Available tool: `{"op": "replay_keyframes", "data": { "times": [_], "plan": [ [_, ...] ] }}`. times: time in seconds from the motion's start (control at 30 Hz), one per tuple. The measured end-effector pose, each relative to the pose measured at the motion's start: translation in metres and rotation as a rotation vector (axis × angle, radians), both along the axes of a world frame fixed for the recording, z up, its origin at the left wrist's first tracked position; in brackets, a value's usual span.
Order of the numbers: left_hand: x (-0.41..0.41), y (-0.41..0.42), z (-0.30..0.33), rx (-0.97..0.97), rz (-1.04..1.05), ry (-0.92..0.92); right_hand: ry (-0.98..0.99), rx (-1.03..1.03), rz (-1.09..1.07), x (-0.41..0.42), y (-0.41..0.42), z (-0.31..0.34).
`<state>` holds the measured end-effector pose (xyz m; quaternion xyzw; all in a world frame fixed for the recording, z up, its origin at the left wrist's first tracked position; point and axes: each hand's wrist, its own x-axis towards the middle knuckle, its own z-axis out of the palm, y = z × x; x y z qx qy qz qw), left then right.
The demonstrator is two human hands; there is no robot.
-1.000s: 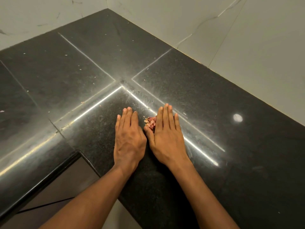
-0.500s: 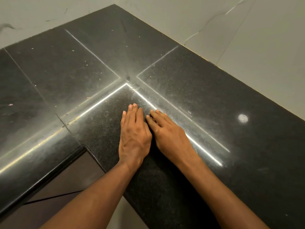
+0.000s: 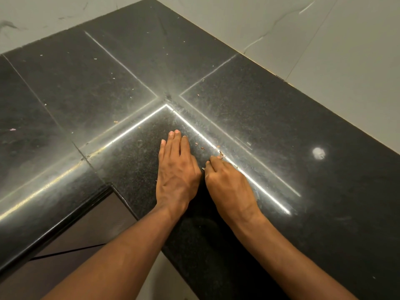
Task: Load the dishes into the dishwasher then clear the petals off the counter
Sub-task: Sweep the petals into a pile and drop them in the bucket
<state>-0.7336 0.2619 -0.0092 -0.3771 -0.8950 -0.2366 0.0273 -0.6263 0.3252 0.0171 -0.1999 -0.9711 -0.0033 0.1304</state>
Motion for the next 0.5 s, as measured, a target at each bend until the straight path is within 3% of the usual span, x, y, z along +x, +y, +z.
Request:
{"op": "replay_keyframes", "data": {
  "times": [0.13, 0.2, 0.27, 0.33, 0.4, 0.5],
  "plan": [
    [0.000, 0.000, 0.001, -0.017, -0.004, 0.014, 0.097, -0.030, -0.046, 0.000, 0.004, -0.005],
    [-0.001, -0.001, 0.000, -0.026, -0.008, 0.022, 0.222, -0.228, -0.069, 0.001, 0.013, -0.004],
    [-0.001, -0.002, -0.001, -0.026, -0.007, 0.022, 0.476, -0.641, -0.270, 0.004, 0.025, -0.003],
    [-0.002, -0.002, -0.003, -0.020, -0.009, 0.021, 0.768, -1.205, -0.534, 0.006, 0.035, 0.000],
    [-0.003, -0.002, -0.003, 0.000, -0.014, 0.018, 1.067, -1.713, -0.625, 0.007, 0.038, 0.007],
    [-0.004, -0.003, -0.002, 0.052, -0.020, -0.013, 1.328, -2.031, -0.597, 0.009, 0.031, 0.019]
  ]
}}
